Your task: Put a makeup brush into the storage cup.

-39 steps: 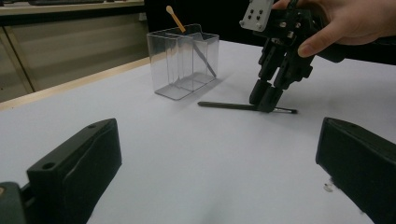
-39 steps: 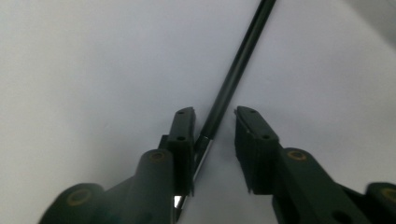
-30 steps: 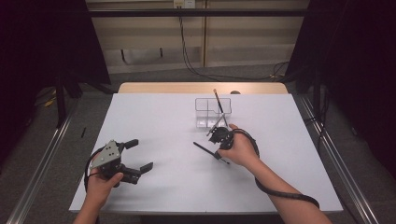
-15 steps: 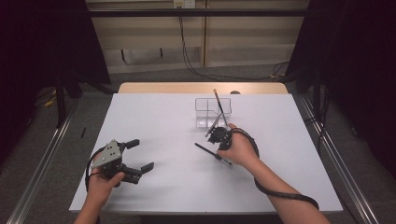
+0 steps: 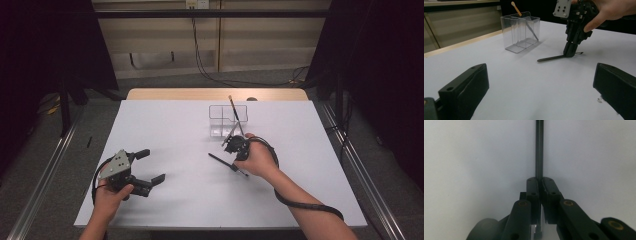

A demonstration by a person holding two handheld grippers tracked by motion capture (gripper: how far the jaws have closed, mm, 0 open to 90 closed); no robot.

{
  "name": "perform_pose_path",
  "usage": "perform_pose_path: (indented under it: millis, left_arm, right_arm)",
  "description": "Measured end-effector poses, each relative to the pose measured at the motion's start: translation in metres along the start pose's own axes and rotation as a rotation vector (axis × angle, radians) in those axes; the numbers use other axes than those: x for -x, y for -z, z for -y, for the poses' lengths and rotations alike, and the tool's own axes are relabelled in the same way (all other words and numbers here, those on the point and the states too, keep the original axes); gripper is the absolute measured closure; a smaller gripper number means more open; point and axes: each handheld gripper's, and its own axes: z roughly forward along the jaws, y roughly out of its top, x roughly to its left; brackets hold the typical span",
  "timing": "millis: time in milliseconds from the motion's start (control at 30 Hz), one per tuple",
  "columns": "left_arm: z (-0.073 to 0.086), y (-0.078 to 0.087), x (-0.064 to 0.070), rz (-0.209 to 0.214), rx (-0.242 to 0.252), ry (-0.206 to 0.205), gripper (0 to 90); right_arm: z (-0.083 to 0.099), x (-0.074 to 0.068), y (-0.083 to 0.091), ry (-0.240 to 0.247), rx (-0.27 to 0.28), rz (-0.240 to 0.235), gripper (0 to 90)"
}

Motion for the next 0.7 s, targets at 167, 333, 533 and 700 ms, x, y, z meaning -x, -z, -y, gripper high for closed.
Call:
perform_pose_path:
  millis: [167, 333, 533, 700]
  left_arm:
    - [-0.001, -0.002, 0.001, 0.004, 0.000, 0.001, 0.2]
    - [-0.003, -0.007, 0.002, 0.007, 0.002, 0.015, 0.2]
    - [-0.010, -0.016, 0.004, 0.025, -0.020, 0.005, 0.0]
    - [-0.018, -0.026, 0.005, 0.054, -0.029, 0.010, 0.0]
  right_arm:
    - [0.004, 0.000, 0.003, 0.033, 0.034, -0.029, 84.8]
    - [0.005, -0.006, 0.015, 0.078, 0.067, -0.046, 84.8]
    - [0.008, -0.011, 0.021, 0.157, 0.088, -0.073, 84.8]
    - [0.009, -0.015, 0.024, 0.198, 0.079, -0.080, 84.8]
